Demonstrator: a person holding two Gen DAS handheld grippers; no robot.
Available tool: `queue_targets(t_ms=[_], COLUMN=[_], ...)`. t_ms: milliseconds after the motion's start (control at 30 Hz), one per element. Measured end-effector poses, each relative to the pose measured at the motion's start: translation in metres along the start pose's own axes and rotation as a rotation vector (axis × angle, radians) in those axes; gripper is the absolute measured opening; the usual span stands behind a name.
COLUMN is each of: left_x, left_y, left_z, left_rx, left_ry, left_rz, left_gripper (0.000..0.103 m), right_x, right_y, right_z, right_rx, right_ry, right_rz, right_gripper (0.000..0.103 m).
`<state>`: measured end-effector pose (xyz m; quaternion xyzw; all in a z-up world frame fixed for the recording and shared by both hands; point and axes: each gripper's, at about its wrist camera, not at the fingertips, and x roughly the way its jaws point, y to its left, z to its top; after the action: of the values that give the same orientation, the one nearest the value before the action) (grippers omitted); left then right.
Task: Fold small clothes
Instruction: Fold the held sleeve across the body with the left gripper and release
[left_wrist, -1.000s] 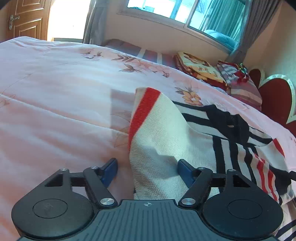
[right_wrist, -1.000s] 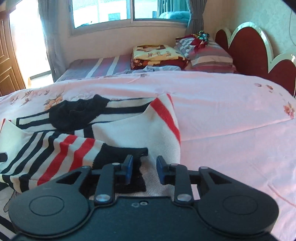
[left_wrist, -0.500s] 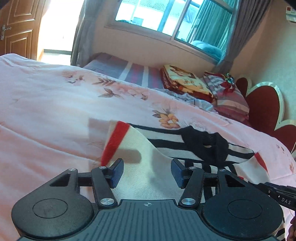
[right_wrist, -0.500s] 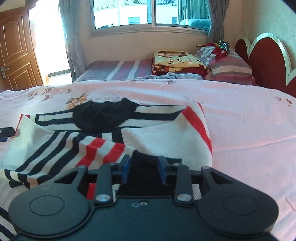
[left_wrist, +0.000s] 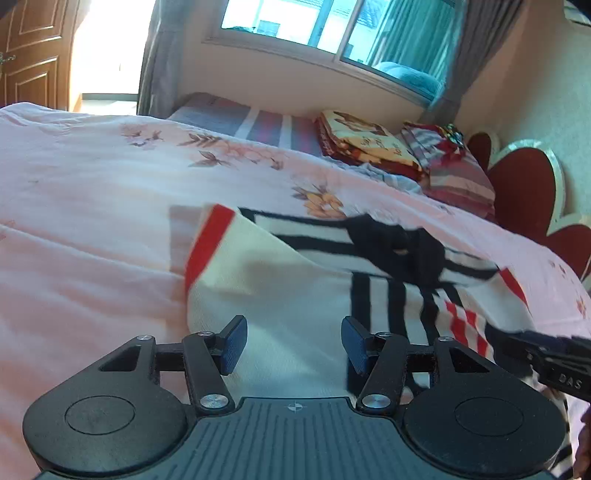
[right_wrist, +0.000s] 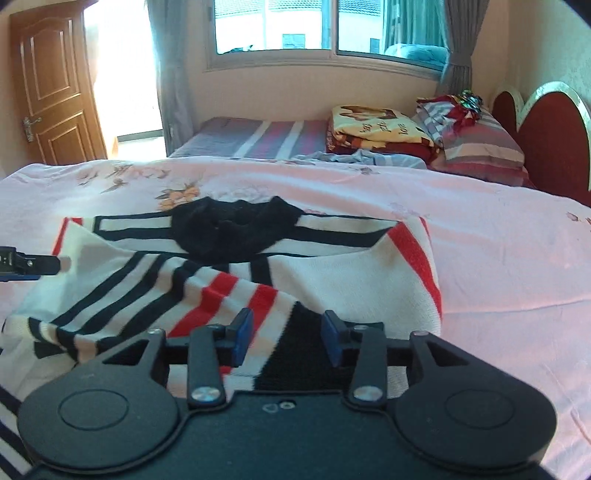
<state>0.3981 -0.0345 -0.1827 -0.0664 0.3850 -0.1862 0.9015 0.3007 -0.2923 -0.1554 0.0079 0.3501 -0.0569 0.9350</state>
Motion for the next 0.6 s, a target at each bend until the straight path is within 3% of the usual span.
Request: queue_targets(t_ms=[100,167,233,367,500,600], left_x=[0.0,-0.004,-0.01,-0.029,-0.059,-0.073], left_y=[-0.009,-0.006,-0.007,-0.005,-0.015,-0.029], left_z=[-0.028,-0.04,-0.04,-0.032,-0.045,-0.067], left_rx=[0.064,0.097,0.123,0.06,0.061,0.051], left_ry=[0.021,-0.015,-0.012,-0.005,0.0,0.016], left_rz=[0.034,0.033,0.049,0.079,0.047,0.018], left_gripper=[0.056,0.056,0.056,0.056,0.057,0.076], right_x=[0.003,0.015,0.015,0.003,-0.034,-0.057], right_y=[0.02,0.021,0.004,-0.017,-0.021,-0.009], right_z=[-0.01,-0.02,-0.029,-0.026,-0.032,-0.046], right_rx=[-0.074,-0.114,-0.074,0.008,0.061,0.034], right_ry=[0.032,0.085,0.06,0.097,0.058,0.053], right_rz=[0.012,-0.042,-0.027,-0.069,0.005,0.056], right_gripper=[0.044,0.045,0.054,0.054,0.053,0.053])
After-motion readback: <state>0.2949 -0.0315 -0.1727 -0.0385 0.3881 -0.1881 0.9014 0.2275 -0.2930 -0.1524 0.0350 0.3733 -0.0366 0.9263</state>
